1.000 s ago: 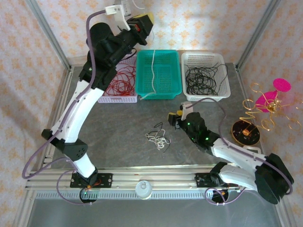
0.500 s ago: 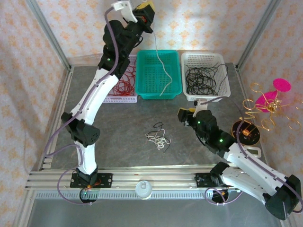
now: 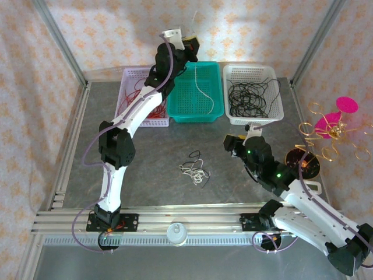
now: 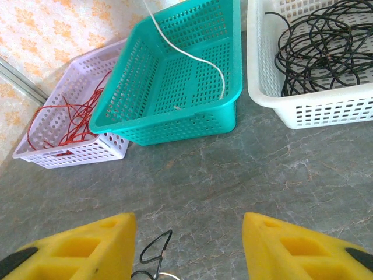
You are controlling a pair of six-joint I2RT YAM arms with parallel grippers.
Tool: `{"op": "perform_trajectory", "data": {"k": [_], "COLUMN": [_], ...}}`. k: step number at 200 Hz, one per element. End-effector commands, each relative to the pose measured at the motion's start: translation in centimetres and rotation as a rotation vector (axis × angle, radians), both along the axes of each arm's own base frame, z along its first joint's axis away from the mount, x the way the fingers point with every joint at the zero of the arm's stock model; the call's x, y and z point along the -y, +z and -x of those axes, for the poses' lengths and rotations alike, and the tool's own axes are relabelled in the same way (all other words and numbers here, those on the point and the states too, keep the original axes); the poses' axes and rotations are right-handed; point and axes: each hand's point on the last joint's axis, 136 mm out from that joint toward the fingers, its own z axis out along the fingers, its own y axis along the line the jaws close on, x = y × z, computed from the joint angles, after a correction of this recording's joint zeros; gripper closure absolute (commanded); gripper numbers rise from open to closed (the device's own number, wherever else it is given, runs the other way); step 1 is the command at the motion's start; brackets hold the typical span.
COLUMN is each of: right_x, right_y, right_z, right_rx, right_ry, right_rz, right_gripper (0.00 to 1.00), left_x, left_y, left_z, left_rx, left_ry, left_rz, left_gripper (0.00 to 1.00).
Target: Untangle the cables
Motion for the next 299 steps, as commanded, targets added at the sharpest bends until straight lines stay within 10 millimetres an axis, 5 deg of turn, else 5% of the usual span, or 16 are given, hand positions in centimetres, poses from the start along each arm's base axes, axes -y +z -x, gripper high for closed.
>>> {"op": "perform_trajectory", "data": {"k": [1, 37, 82, 100, 131, 166, 204, 233, 271, 299], "right_x": [0.7, 0.2, -0.7, -1.2, -1.0, -1.2, -1.4, -1.9, -3.4, -3.9], "right_y": [-1.1, -2.7, -6.6, -7.0, -8.1, -9.0, -9.3, -9.9, -11.2, -12.4], "right_z": [-0.1, -0.8, -1.7, -1.9, -2.4, -3.1, -3.5, -3.8, -3.9, -3.6], "right_rx": [-0.026, -0.104, -0.243, -0.246, -0.268, -0.297, -0.316, -0.364, -0.442, -0.494], "right_ry": [-0.04, -0.047, -0.044, -0.033, -0.051, -0.05, -0.047, -0.017, 0.071, 0.094], "right_rz": [0.017, 0.046, 0.051, 0.023, 0.035, 0.058, 0.055, 0.042, 0.099, 0.098], "right_gripper": [0.48, 0.48, 0.5, 0.5, 0.5, 0.5, 0.5, 0.5, 0.5, 0.52], "left_x": [-0.6, 0.2, 3.7, 3.4, 2.1, 0.3, -0.5, -0.5, -0.7, -1.5], "left_y": [0.4, -7.3, -18.1, -22.1, -26.6, -29.6, -30.9, -29.7, -24.8, -20.4], "left_z": [0.7, 0.7, 3.6, 4.2, 4.7, 4.0, 3.3, 3.2, 3.7, 5.8], "left_rx": [0.017, -0.15, -0.406, -0.522, -0.678, -0.838, -0.897, -0.883, -0.799, -0.729], "left_ry": [0.015, -0.015, -0.148, -0.125, -0.053, 0.03, 0.074, 0.062, 0.025, 0.014], "left_rz": [0.011, -0.027, -0.134, -0.174, -0.248, -0.342, -0.369, -0.365, -0.378, -0.36], "left_gripper": [1.0, 1.0, 0.99, 0.98, 0.88, 0.89, 0.88, 0.57, 0.51, 0.51]}}
